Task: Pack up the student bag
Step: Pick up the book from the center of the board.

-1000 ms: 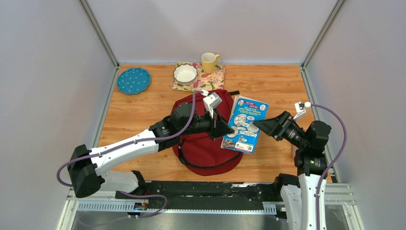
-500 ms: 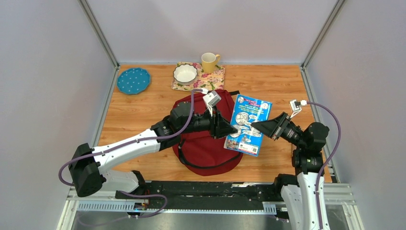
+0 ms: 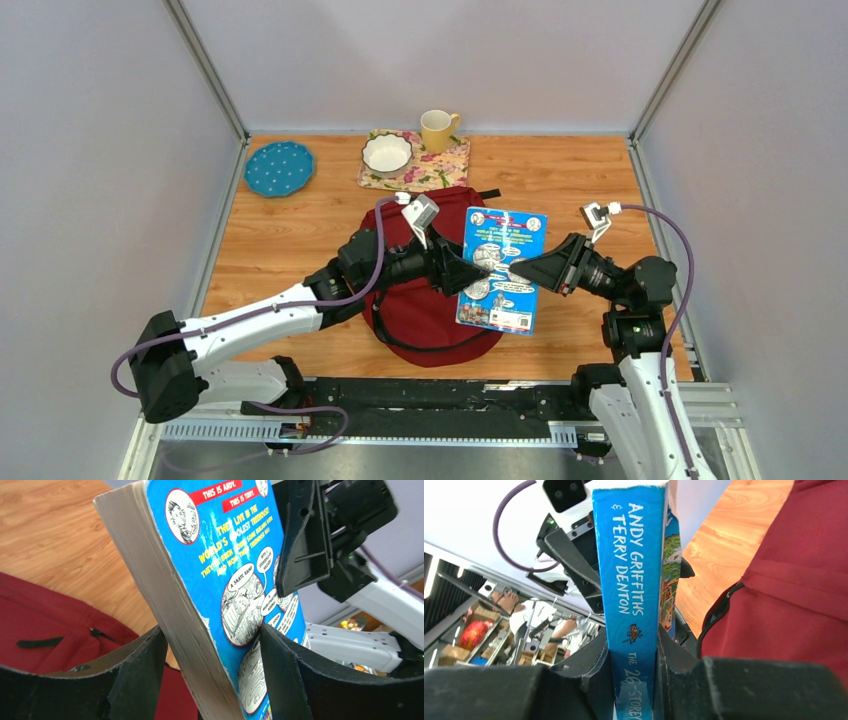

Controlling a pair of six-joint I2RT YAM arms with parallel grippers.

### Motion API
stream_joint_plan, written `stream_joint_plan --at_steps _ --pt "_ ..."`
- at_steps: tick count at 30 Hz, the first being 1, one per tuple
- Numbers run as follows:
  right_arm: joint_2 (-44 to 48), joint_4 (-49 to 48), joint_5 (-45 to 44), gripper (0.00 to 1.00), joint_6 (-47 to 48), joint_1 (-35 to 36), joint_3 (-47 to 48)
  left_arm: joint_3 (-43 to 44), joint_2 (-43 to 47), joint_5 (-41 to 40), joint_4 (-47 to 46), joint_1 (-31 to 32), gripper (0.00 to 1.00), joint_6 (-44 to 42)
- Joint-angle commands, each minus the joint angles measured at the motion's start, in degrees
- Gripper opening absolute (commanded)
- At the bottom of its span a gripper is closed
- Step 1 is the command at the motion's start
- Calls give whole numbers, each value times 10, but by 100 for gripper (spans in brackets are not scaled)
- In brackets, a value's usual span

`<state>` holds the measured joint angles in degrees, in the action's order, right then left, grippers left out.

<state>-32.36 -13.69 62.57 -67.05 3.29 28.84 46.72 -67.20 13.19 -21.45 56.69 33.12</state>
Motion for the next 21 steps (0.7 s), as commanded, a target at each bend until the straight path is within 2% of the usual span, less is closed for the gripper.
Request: stream_joint_plan --at_steps 1,7,9,18,21 --pt "-13 -105 11 0 -27 64 13 -43 15 26 -191 -25 74 49" --pt "-45 -174 21 0 -40 101 4 -109 20 85 -338 -72 74 148" --pt "-48 -197 26 0 -52 102 6 -125 27 95 -358 -80 74 171" --pt "-60 -163 22 0 -24 103 45 -131 88 61 -235 -85 75 114" --pt "-65 -169 25 0 -24 114 46 -124 83 71 -241 -85 75 115"
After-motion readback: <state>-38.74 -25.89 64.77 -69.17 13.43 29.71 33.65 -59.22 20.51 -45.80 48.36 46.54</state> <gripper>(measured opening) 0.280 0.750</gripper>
